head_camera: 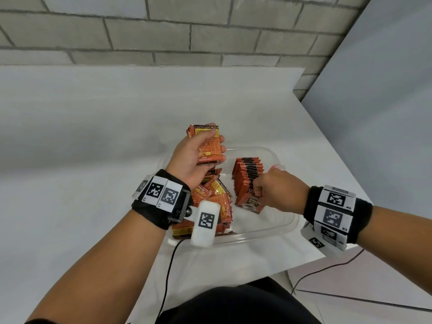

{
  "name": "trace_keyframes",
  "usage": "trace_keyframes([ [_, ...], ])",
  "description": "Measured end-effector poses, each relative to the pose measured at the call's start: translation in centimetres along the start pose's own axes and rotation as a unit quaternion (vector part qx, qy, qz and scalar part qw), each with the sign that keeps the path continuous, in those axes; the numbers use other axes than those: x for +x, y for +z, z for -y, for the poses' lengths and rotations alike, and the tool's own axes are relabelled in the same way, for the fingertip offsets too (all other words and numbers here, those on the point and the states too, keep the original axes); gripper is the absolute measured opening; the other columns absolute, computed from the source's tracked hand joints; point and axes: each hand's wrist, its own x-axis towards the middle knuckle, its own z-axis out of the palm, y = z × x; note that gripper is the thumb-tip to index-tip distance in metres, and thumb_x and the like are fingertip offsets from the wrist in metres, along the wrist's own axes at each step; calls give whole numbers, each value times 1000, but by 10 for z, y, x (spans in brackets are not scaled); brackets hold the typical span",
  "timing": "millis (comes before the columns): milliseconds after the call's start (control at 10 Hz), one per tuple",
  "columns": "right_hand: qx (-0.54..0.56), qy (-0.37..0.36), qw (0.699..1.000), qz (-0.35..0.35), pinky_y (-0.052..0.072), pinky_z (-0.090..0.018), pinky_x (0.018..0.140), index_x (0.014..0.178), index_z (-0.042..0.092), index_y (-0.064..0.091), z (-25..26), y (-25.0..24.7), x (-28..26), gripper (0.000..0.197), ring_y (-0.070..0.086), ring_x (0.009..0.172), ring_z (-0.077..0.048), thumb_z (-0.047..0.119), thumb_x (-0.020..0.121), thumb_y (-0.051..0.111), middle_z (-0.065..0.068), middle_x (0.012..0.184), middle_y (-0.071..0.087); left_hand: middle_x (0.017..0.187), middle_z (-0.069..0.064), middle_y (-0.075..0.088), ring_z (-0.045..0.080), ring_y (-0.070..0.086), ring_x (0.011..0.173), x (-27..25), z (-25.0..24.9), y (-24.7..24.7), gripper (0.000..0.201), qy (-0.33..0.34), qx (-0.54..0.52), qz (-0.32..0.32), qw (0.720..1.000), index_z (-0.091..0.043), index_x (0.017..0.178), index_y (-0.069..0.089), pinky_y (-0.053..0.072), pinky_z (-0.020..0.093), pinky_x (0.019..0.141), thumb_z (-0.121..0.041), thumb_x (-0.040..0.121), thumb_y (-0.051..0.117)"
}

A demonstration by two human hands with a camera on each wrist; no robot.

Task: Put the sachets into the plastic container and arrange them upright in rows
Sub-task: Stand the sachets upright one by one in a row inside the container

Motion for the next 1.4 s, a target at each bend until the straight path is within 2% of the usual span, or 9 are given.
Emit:
trace_keyframes([
  [200, -26, -15, 999, 18, 51, -33, 71, 71, 15, 50, 5, 0, 0, 19, 48, 60, -16, 9, 81, 65, 1, 69, 54, 81, 4, 69, 17, 65, 68, 0, -1, -3, 6, 0, 9, 4, 1000, -13, 91, 61, 54, 31, 66, -18, 91, 57],
  [300, -66, -23, 998, 1, 50, -32, 70, 71, 13, 48, 6, -1, 2, 17, 38, 51, -14, 12, 84, 58, 2, 62, 47, 81, 4, 69, 17, 64, 68, 0, -1, -3, 6, 0, 10, 5, 1000, -12, 90, 61, 53, 32, 66, -18, 90, 58],
  [400, -90, -20, 996, 11, 44, -29, 57, 72, 13, 46, 7, 2, 3, 16, 34, 49, -12, 5, 85, 52, 4, 58, 37, 80, 4, 69, 16, 65, 68, 0, -1, -3, 6, -2, 14, 4, 1000, -13, 91, 61, 53, 33, 68, -18, 91, 57],
  [500, -113, -26, 993, 2, 42, -28, 54, 74, 14, 44, 4, 3, 3, 15, 42, 56, -21, 6, 85, 51, 3, 62, 39, 81, 5, 69, 17, 65, 68, 1, 0, -2, 6, -6, 16, 3, 1000, -13, 91, 61, 52, 34, 70, -18, 91, 57],
  [600, -137, -26, 990, -20, 21, -22, 50, 76, 16, 44, 4, 0, 2, 14, 45, 64, -22, 9, 86, 52, 3, 68, 44, 82, 5, 69, 17, 65, 69, 2, 0, -2, 7, -7, 20, 4, 1000, -13, 90, 62, 52, 34, 70, -18, 91, 58],
  [700, -132, -30, 990, -28, 26, -24, 55, 77, 16, 43, 4, 2, 3, 14, 47, 66, -23, 10, 86, 52, 3, 72, 46, 82, 5, 69, 17, 65, 70, 2, 1, -1, 7, -8, 22, 6, 1000, -14, 89, 62, 52, 35, 70, -19, 91, 58],
  [900, -133, -25, 990, -29, 12, -18, 49, 78, 15, 43, 1, 2, 4, 14, 49, 69, -22, 11, 88, 53, 2, 76, 49, 81, 4, 69, 17, 65, 70, 2, 1, -2, 7, -12, 27, 6, 1000, -14, 91, 61, 52, 34, 70, -18, 91, 56],
  [1200, -129, -24, 990, -47, 8, -16, 51, 83, 18, 38, 0, 1, 2, 25, 52, 71, -22, 23, 87, 62, 4, 79, 52, 81, 5, 69, 17, 64, 69, 3, 1, -1, 7, -16, 24, 5, 1000, -13, 92, 61, 52, 34, 70, -18, 92, 56],
  [1400, -93, -15, 994, -46, 18, -23, 46, 83, 19, 37, -4, 0, 3, 31, 45, 65, -21, 29, 84, 66, 3, 77, 49, 82, 6, 69, 18, 65, 69, 3, 3, 0, 7, -17, 21, 5, 1000, -13, 91, 61, 53, 34, 69, -18, 91, 56],
])
